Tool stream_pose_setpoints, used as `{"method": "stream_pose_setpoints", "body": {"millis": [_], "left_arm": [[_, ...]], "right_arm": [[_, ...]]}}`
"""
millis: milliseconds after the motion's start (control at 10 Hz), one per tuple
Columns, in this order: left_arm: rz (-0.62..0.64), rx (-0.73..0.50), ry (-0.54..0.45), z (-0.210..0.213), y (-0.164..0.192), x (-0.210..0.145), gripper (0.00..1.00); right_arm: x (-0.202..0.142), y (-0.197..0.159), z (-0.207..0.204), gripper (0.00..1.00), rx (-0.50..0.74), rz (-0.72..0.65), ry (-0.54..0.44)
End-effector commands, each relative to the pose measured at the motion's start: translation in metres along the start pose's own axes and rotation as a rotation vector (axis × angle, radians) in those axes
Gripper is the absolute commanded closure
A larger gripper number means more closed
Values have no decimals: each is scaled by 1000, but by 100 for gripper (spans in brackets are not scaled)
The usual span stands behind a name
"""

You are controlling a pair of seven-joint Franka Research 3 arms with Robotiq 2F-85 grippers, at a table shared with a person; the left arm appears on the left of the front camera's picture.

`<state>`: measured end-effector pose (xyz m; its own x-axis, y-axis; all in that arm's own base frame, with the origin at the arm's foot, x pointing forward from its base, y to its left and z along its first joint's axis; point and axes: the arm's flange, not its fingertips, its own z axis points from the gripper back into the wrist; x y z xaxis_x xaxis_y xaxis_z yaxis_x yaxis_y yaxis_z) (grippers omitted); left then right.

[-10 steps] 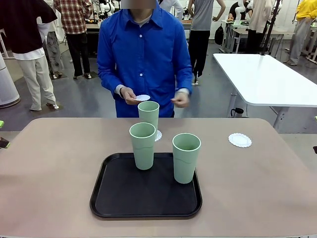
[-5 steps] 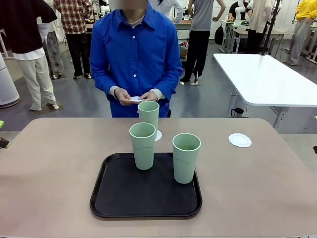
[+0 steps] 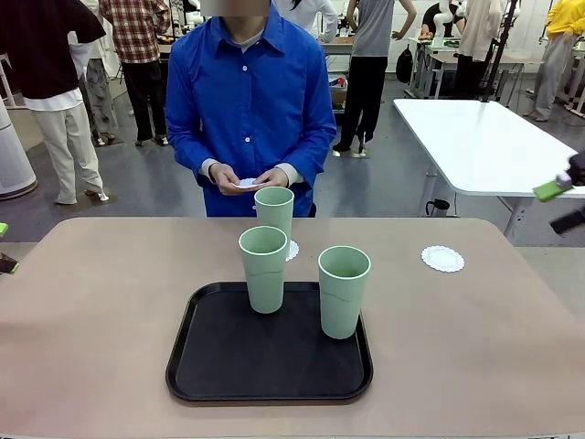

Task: Place coasters on the table and set cups on them.
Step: Take one Reusable plastic cup from the Flat Tray and place it on a coaster set by the human.

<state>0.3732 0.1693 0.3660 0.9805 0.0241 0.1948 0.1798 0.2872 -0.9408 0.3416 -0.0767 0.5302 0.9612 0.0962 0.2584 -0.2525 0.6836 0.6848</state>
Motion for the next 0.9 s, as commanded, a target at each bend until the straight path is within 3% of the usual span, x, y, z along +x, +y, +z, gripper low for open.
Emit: {"method": "stream_pose_setpoints", "body": {"millis": [0, 100, 200, 500, 700, 800], "left_arm": [[5, 3, -5, 2, -1, 0, 0], [5, 3, -5, 2, -1, 0, 0], [5, 3, -5, 2, -1, 0, 0], [5, 3, -5, 2, -1, 0, 0], [5, 3, -5, 2, -1, 0, 0], [5, 3, -5, 2, -1, 0, 0]], "right_arm": [[25, 6, -30, 0, -144, 324, 25], [34, 21, -53, 0, -205, 412, -21], [39, 33, -78, 0, -224, 498, 0], [26, 52, -143, 0, -228, 653, 183], [11, 58, -163, 0, -235, 692, 270], [4, 54, -166, 0, -193, 653, 264]]}}
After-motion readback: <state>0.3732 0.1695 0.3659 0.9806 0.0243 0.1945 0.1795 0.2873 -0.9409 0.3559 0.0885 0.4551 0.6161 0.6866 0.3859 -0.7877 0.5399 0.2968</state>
